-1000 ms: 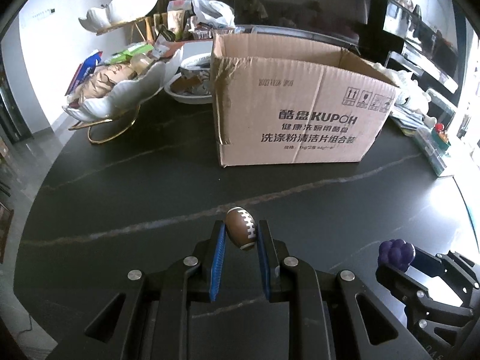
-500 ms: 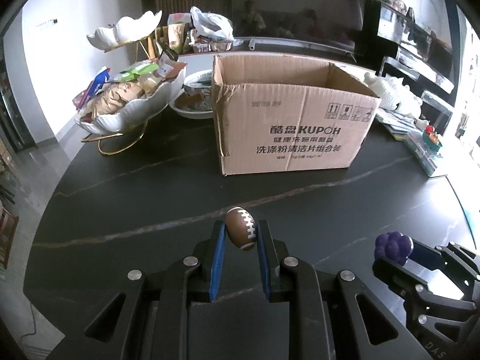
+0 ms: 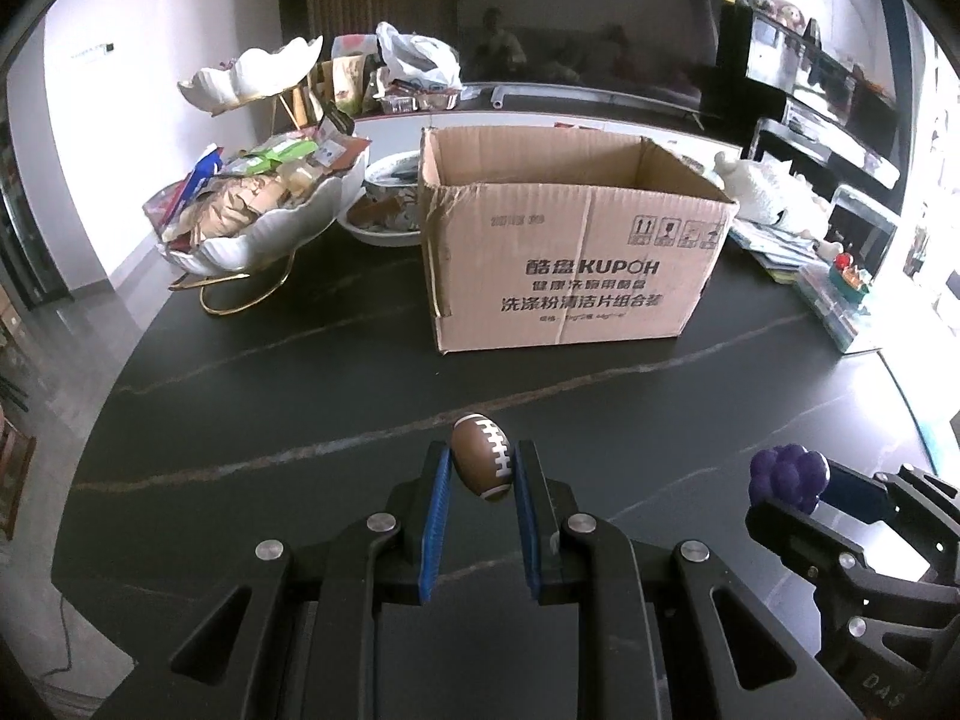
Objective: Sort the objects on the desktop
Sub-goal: 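Lift the football with the left tool while the right tool lifts the grape ball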
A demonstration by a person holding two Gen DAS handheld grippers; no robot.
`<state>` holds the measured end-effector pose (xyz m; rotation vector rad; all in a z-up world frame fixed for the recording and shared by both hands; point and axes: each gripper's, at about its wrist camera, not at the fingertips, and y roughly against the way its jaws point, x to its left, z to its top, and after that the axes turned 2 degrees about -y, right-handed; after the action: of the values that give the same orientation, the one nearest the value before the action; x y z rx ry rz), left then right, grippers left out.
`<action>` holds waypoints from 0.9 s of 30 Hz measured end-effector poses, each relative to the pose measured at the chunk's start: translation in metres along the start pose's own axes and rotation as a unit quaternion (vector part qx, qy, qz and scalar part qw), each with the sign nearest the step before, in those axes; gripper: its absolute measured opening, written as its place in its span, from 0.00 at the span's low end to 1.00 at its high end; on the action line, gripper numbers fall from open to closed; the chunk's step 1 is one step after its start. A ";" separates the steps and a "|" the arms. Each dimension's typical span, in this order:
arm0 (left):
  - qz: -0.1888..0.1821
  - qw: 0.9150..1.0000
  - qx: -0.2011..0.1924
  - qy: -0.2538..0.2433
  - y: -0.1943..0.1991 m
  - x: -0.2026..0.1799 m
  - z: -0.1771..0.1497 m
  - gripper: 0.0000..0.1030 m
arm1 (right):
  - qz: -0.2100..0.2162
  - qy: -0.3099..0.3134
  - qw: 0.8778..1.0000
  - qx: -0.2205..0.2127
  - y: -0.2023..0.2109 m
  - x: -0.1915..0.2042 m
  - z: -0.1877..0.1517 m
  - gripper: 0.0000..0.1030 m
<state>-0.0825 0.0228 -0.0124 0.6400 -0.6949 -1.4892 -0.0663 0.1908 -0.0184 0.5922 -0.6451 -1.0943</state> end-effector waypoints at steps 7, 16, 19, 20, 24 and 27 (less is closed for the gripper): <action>0.002 1.000 -0.004 0.002 0.002 0.002 0.007 0.19 | -0.004 0.006 1.000 -0.008 0.004 0.001 0.009 0.38; 0.004 1.000 -0.016 -0.001 0.006 0.002 0.022 0.19 | -0.015 0.011 1.000 -0.017 0.003 0.002 0.024 0.38; 0.006 1.000 -0.020 -0.004 0.006 0.003 0.028 0.19 | -0.018 0.015 1.000 -0.017 0.001 0.002 0.030 0.38; 0.007 1.000 -0.021 -0.004 0.006 0.003 0.030 0.19 | -0.019 0.016 1.000 -0.017 0.001 0.002 0.032 0.38; 0.006 1.000 -0.024 -0.002 0.005 0.004 0.037 0.19 | -0.018 0.016 1.000 -0.016 -0.003 0.001 0.038 0.38; 0.006 1.000 -0.025 -0.003 0.004 0.005 0.040 0.19 | -0.016 0.016 1.000 -0.015 -0.005 0.000 0.041 0.38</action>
<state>-0.1099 0.0198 0.0173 0.5924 -0.6616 -1.4935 -0.0994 0.1838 0.0057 0.5941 -0.5930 -1.1203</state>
